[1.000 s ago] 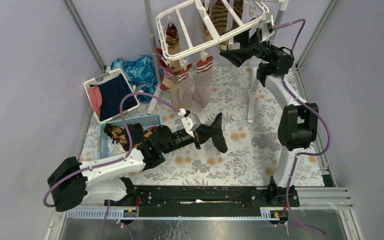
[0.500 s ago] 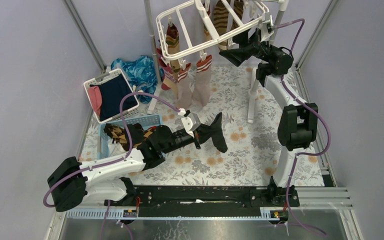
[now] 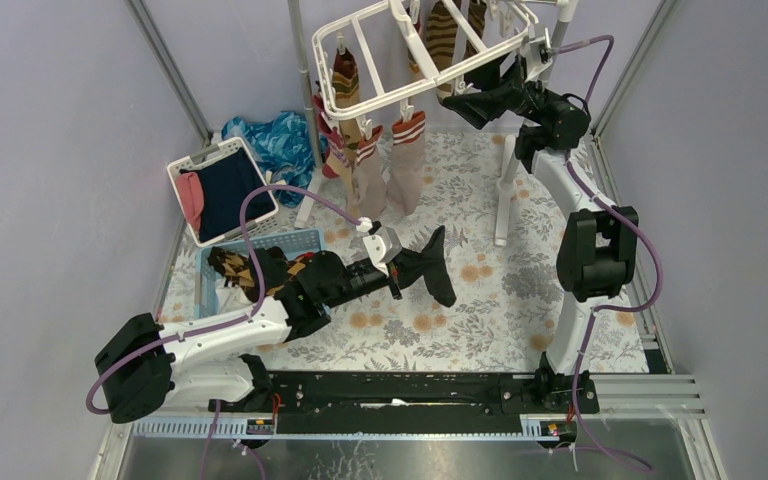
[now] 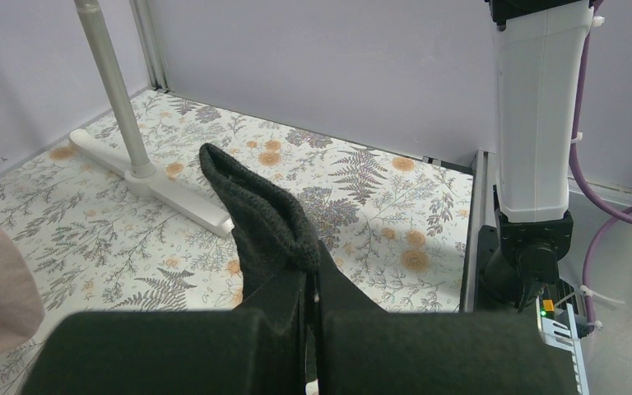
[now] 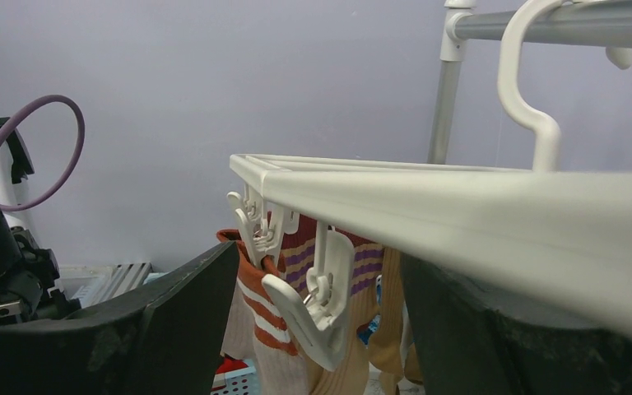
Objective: Clip the socks to the hanger
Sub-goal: Open the clamp at the hanger.
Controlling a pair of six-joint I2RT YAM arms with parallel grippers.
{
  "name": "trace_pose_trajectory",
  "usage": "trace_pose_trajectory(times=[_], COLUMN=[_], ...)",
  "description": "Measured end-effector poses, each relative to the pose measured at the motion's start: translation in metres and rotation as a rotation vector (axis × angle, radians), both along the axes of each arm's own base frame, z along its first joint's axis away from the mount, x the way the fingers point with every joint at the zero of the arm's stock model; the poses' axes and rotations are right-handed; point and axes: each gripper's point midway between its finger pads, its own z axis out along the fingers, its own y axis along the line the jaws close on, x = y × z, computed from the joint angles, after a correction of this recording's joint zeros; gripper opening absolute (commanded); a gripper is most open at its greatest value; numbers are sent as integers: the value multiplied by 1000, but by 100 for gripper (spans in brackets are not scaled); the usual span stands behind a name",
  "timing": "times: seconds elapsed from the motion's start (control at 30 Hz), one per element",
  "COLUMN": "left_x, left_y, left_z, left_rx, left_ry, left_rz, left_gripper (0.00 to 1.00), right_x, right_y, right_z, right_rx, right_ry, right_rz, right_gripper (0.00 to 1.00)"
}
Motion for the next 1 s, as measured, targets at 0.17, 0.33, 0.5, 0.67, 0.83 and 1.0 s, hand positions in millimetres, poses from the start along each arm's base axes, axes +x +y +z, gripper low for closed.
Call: trace_pose_trajectory(times=[0.17,0.33,0.5,0.67,0.83,1.0], left_x=[0,0,-1,-2,-3,-3], left_y=[0,0,0,-1,-1,-2], left_z=[0,0,0,0,0,0], left_rx=[0,0,-1,-2,-3,-3], left_ry=[0,1,2,5,7,8], left_rz=[-1,-1,-2,-5,-8,-8], left_gripper=[0,0,0,0,0,0], right_x=[-2,-5,-7,-9,-11,-12], right_y=[0,-1,-1,-1,-1,-2], right_z=[1,3,6,7,8,12], right_rx=[1,3,5,7,10,26], right_ry=[12,23,34,48,67,83], right_rz=[6,14,22,31,40,44], right_gripper=[80,80,78,75,75,68])
